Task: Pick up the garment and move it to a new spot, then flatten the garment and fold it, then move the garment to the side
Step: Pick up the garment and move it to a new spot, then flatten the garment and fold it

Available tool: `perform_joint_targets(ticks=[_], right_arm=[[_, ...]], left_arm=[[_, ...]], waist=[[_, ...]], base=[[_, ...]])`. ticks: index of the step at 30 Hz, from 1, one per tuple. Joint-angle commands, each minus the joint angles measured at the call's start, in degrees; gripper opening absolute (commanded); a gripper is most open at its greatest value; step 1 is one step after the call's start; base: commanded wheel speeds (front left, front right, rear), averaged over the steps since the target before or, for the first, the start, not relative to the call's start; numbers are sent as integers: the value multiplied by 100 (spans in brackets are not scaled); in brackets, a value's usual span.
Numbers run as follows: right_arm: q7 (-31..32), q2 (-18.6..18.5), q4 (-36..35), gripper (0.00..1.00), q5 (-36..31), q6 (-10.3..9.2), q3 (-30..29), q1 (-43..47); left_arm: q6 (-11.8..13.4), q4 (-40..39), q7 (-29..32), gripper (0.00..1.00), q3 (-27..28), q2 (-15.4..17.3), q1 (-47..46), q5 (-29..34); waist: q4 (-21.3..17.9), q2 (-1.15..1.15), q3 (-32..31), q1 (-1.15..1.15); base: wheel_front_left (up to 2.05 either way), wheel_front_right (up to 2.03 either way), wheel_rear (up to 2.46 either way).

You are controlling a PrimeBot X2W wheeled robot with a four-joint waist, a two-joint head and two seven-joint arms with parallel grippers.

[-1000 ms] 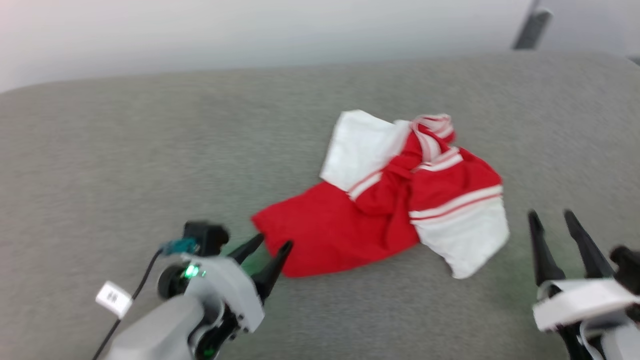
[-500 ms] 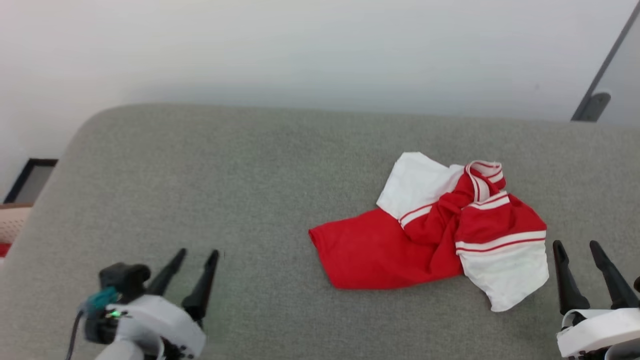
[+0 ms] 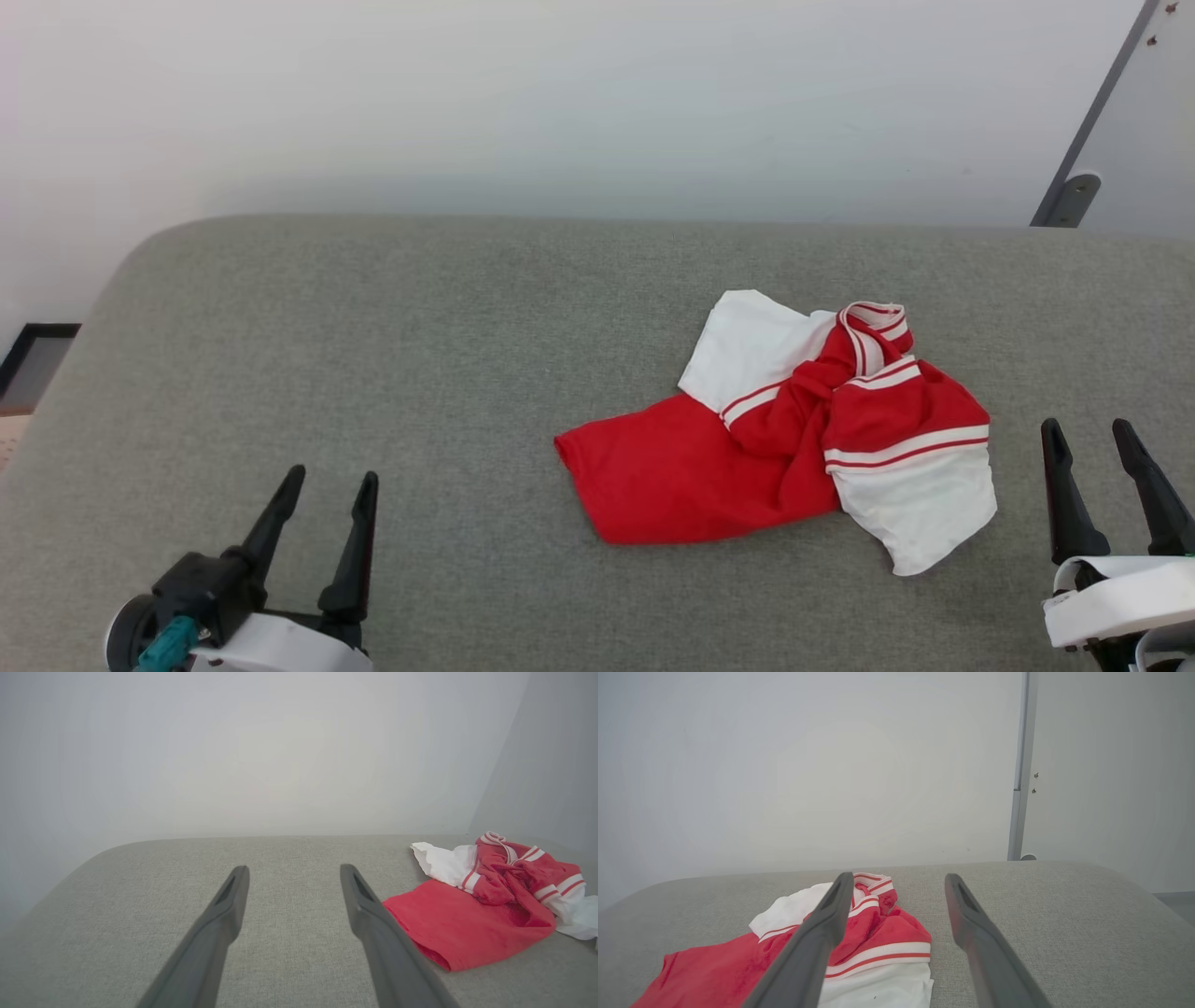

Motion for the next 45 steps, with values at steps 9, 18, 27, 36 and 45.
perform_joint_targets(ticks=[9, 18, 27, 36, 45], right_arm=[[-3, 190, -170, 100, -164, -8, -154, 65], [-3, 267, -193, 100, -215, -8, -121, -28], [-3, 394, -261, 100, -117, -8, -73, -240], [-2, 734, -349, 100, 7, -8, 55, -752], [-3, 1130, -284, 100, 203, -8, 139, -1185]], left_arm=[[-174, 73, -1, 100, 378, -301, 152, 325], [-210, 75, -1, 100, 345, -371, 69, 403], [-213, 209, -1, 100, -255, 22, -675, 318], [-211, 1198, 1079, 100, -1587, 608, -3270, -836], [-208, 2708, 4328, 100, -2461, 758, -5617, -3205]], waist=[[-99, 0, 51, 0], [-187, 0, 138, 0], [-564, 0, 512, 0], [-1341, 0, 1424, 0], [-2248, 0, 2257, 0]], base=[[0, 0, 0], [0, 0, 0], [0, 0, 0], [0, 0, 0], [0, 0, 0]])
